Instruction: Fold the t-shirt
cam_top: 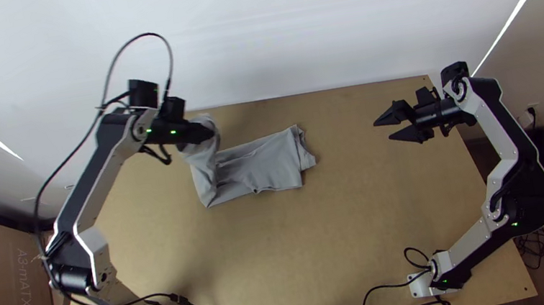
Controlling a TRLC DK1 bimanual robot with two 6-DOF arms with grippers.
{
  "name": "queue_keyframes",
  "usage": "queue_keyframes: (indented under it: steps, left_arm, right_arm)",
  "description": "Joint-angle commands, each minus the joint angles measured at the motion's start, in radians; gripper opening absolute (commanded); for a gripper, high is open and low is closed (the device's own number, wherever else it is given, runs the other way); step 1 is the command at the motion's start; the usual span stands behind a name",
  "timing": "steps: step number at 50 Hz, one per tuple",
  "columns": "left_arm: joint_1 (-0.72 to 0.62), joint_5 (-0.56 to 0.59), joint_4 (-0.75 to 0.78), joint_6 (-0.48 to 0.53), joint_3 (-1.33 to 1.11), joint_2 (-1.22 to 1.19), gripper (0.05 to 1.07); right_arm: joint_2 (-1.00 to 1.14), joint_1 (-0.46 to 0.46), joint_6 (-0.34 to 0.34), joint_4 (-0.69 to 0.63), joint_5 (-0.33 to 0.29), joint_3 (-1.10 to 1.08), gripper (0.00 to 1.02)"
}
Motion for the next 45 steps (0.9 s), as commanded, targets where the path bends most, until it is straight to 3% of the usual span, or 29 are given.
queue_keyframes:
  steps: [1,22,23,24,26,28,39,45]
  left_arm:
    - [-0.074,-0.022,0.034,-0.057,0.065,0.080,0.08]
    - [-0.319,-0.121,0.117,-0.180,0.341,0.392,0.08]
    - [-0.329,-0.127,0.116,-0.194,0.369,0.416,0.12]
    - [-0.339,-0.127,0.114,-0.212,0.401,0.439,0.22]
    - [-0.356,-0.124,0.114,-0.238,0.447,0.476,0.59]
    - [-0.375,-0.126,0.116,-0.251,0.488,0.508,1.05]
    - [-0.416,-0.117,0.221,-0.289,0.511,0.478,1.03]
    - [-0.384,-0.117,0.212,-0.287,0.502,0.413,1.03]
  right_arm:
    - [-0.032,-0.011,-0.006,0.006,0.007,-0.040,0.99]
    - [-0.057,-0.002,0.006,0.089,0.043,-0.162,0.99]
    - [-0.057,0.001,0.006,0.092,0.044,-0.170,0.99]
    - [-0.059,0.005,0.006,0.100,0.046,-0.179,0.99]
    - [-0.062,0.017,0.007,0.117,0.052,-0.202,0.99]
    - [-0.063,0.029,0.009,0.135,0.061,-0.227,0.99]
    - [-0.042,0.138,0.027,0.239,0.147,-0.291,0.99]
    - [-0.003,0.179,0.027,0.253,0.158,-0.255,0.99]
